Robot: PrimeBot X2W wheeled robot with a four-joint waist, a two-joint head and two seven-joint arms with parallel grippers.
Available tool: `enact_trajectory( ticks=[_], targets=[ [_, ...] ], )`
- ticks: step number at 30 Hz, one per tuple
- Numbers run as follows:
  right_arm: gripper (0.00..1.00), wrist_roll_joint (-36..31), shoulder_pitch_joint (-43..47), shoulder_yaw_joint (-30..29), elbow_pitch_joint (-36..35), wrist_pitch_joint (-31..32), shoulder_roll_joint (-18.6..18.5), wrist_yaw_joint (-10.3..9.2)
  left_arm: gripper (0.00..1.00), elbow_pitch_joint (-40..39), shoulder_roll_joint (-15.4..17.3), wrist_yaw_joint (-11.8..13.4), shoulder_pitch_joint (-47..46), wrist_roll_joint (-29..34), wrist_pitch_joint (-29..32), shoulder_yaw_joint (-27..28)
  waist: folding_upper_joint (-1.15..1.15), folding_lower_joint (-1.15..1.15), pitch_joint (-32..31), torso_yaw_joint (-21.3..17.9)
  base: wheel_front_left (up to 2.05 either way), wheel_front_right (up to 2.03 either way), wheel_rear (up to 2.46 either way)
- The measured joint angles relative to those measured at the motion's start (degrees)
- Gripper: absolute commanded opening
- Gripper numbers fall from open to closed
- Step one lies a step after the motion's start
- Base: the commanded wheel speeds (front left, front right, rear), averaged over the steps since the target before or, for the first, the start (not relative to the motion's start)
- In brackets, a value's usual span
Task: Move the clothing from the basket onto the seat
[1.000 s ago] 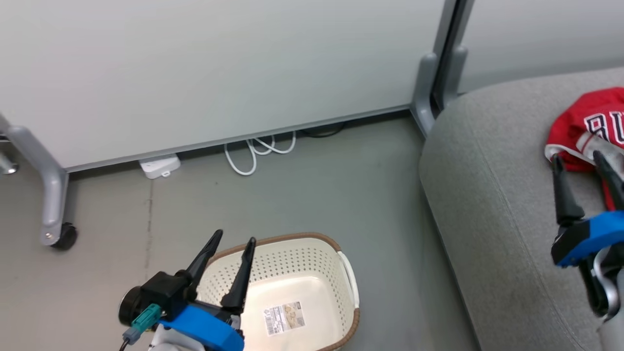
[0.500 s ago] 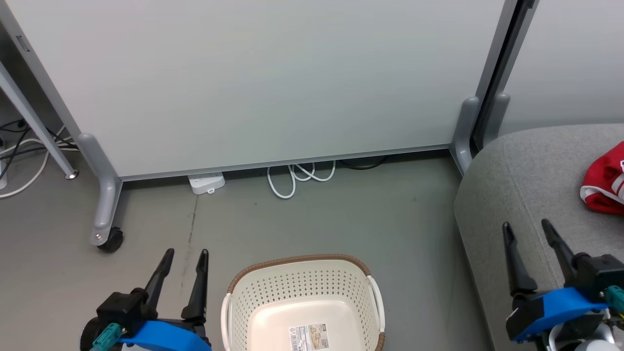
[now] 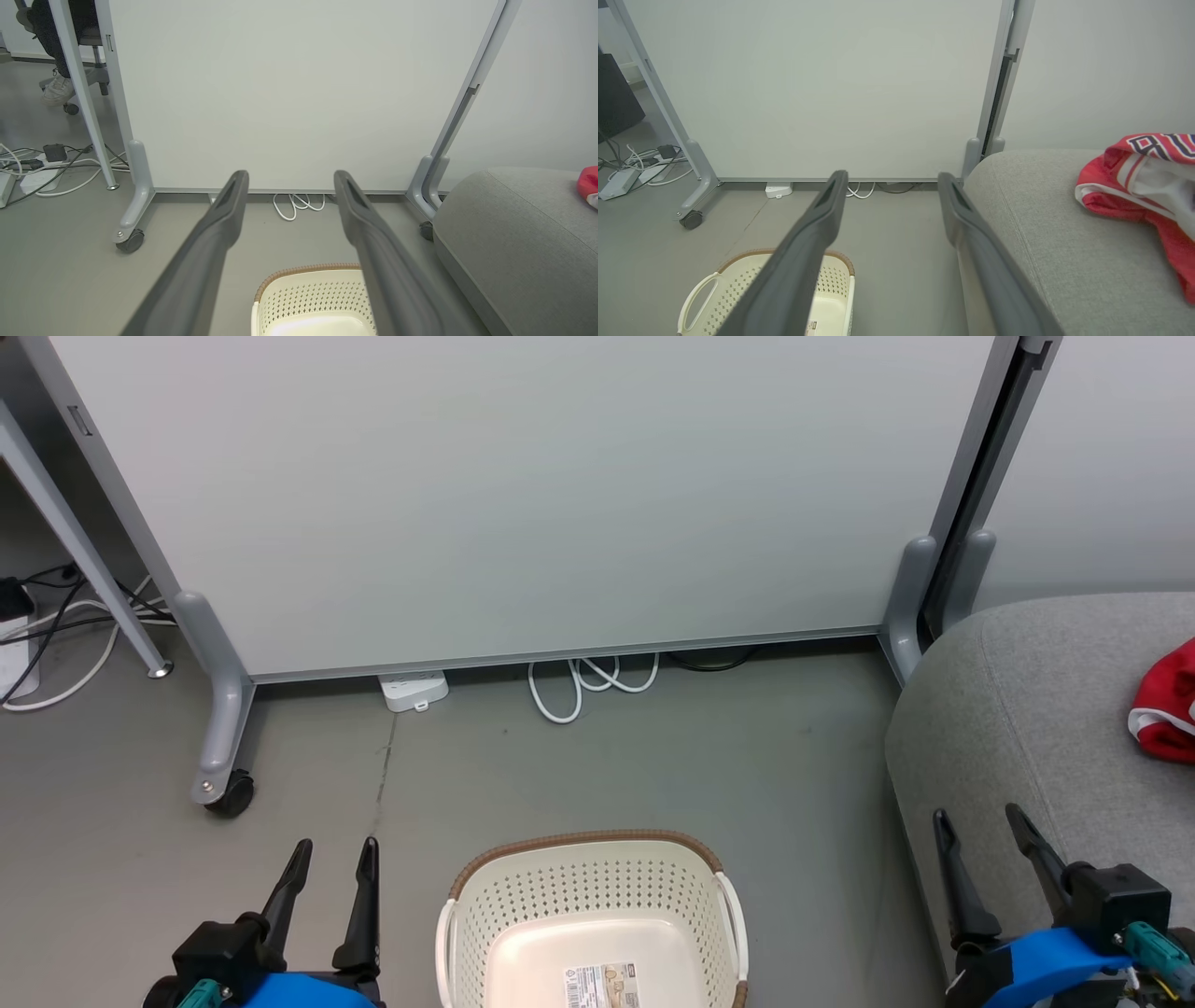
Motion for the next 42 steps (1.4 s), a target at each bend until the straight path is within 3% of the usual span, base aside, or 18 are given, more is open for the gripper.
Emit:
enact_trajectory(
  ticks=[15,16,25,42],
  targets=[
    [1.00,-0.78,0.07,-0.20,0.69,-0.07,1.02,0.00,1.00,1.35,-0.58,-0.99,-0.09,0.89,0.00,0.38,0.00,0.00,-0.16,0.66,0.00,0.00,0.00],
    [0.00,-0.78,0.08,-0.15,0.80,-0.07,1.08,0.00,0.00,1.55,-0.60,-1.00,-0.07,0.88,0.01,0.34,0.00,0.00,-0.16,0.66,0.00,0.00,0.00],
    [0.00,0.16,0.83,-0.23,5.66,0.20,1.29,0.00,0.00,5.55,-1.59,-1.00,2.88,-0.05,0.58,-0.13,0.00,0.00,-0.14,0.62,0.00,0.00,0.00],
    [0.00,19.65,-0.09,-0.65,6.98,1.40,1.46,0.00,0.00,3.12,-1.77,-1.00,2.91,-16.91,5.16,2.33,0.00,0.01,0.07,-0.05,0.00,0.00,0.00]
  ],
)
